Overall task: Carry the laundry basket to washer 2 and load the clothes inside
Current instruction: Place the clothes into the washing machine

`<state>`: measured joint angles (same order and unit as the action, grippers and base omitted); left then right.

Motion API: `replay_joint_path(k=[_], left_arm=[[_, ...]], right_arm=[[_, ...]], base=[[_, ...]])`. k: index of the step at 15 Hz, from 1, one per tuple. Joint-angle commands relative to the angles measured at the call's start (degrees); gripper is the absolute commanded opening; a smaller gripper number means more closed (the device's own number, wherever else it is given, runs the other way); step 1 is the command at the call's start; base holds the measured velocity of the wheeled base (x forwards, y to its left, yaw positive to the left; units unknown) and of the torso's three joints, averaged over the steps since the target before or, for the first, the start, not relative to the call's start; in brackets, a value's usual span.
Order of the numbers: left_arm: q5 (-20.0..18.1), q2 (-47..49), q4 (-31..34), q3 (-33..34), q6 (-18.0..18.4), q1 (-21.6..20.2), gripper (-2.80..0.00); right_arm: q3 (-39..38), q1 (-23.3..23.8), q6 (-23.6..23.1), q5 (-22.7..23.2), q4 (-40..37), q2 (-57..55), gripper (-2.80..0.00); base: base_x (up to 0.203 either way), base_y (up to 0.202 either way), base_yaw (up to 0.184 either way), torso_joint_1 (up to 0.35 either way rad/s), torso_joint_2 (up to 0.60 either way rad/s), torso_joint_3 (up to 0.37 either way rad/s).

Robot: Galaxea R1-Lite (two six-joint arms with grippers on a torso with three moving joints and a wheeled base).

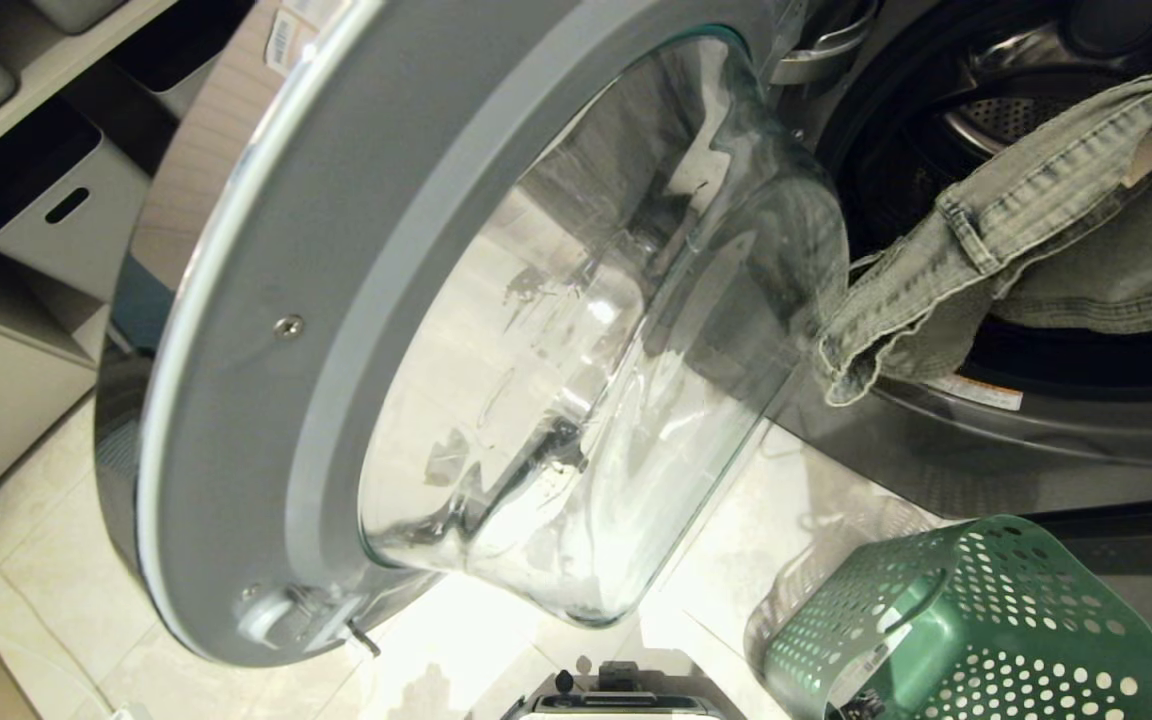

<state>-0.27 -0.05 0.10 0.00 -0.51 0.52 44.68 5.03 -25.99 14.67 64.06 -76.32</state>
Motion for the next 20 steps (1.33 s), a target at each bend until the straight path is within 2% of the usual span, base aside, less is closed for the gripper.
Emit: replay_joint_path(k=[1, 5, 10, 12, 18, 20], left_arm=[[0.0, 0.0, 0.0, 0.0, 0.0, 0.0, -2.80], [0.0, 0.0, 0.0, 0.0, 0.0, 0.0, -2.80], [0.0, 0.0, 0.0, 0.0, 0.0, -0.1, -2.80], [0.0, 0.0, 0.0, 0.0, 0.0, 0.0, -2.80], [0.0, 0.0, 0.0, 0.0, 0.0, 0.0, -2.80], [0.0, 0.0, 0.0, 0.0, 0.0, 0.0, -2.80]], right_arm=[[-1.3, 0.6, -0.7, 0.1, 5.8, -3.2, -2.80], [-4.6, 1.4, -1.6, 0.6, 13.4, -9.1, -2.80], [-4.3, 1.6, -10.3, 0.5, 19.6, -17.5, -2.80], [-3.3, 1.5, -11.7, 0.3, 21.5, -21.3, -2.80], [8.0, 0.8, -15.3, 0.3, 23.6, -32.7, -2.80], [13.8, 0.1, -15.8, -1.1, 23.6, -36.5, -2.80]], base=[[0.000, 0.000, 0.000, 0.000, 0.00, 0.000], [0.000, 0.000, 0.000, 0.000, 0.00, 0.000], [0.000, 0.000, 0.000, 0.000, 0.00, 0.000], [0.000, 0.000, 0.000, 0.000, 0.00, 0.000], [0.000, 0.000, 0.000, 0.000, 0.00, 0.000], [0.000, 0.000, 0.000, 0.000, 0.00, 0.000]])
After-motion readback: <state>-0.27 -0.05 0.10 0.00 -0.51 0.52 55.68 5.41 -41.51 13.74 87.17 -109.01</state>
